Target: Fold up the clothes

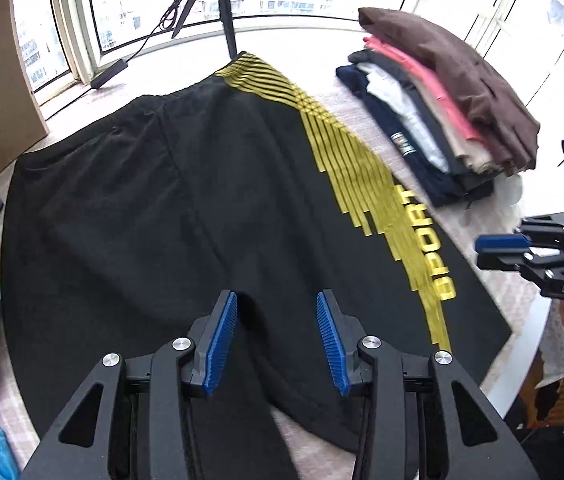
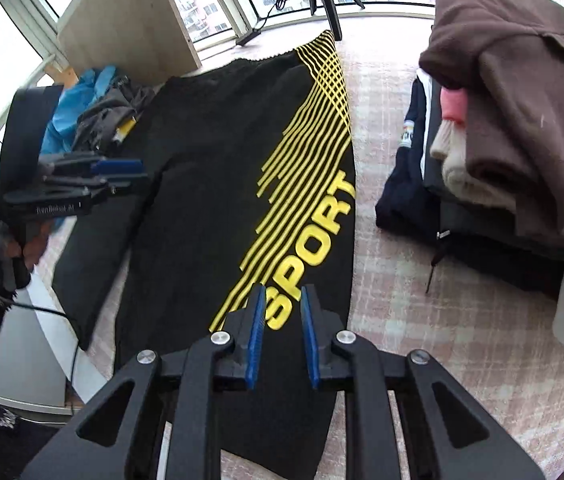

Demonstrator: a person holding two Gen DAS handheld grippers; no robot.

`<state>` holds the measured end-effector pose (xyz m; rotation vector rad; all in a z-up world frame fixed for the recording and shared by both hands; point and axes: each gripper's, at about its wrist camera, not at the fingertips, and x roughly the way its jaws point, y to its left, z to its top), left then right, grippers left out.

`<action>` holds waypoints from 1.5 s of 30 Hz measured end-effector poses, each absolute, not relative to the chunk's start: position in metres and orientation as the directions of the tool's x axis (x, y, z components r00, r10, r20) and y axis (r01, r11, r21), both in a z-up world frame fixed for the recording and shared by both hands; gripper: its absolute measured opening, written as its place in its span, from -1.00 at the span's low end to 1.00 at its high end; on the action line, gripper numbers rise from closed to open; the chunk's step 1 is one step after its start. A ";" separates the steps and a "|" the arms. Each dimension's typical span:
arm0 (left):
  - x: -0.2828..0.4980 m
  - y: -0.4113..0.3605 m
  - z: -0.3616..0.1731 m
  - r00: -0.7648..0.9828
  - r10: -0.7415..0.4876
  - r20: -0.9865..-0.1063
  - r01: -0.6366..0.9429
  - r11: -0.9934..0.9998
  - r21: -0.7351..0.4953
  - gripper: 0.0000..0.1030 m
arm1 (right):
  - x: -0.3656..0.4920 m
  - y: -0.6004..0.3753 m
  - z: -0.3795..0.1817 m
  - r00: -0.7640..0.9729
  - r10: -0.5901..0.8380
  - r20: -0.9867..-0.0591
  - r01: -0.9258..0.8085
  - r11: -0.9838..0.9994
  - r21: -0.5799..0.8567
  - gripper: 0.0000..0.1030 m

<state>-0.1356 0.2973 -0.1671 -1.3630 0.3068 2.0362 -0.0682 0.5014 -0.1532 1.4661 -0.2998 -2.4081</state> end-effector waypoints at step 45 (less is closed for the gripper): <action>-0.012 0.379 -0.169 -0.049 0.609 -0.791 -0.724 -0.568 -0.392 -0.31 | -0.288 0.495 -0.101 -0.304 -0.196 -0.932 0.276 -0.955 0.111 0.10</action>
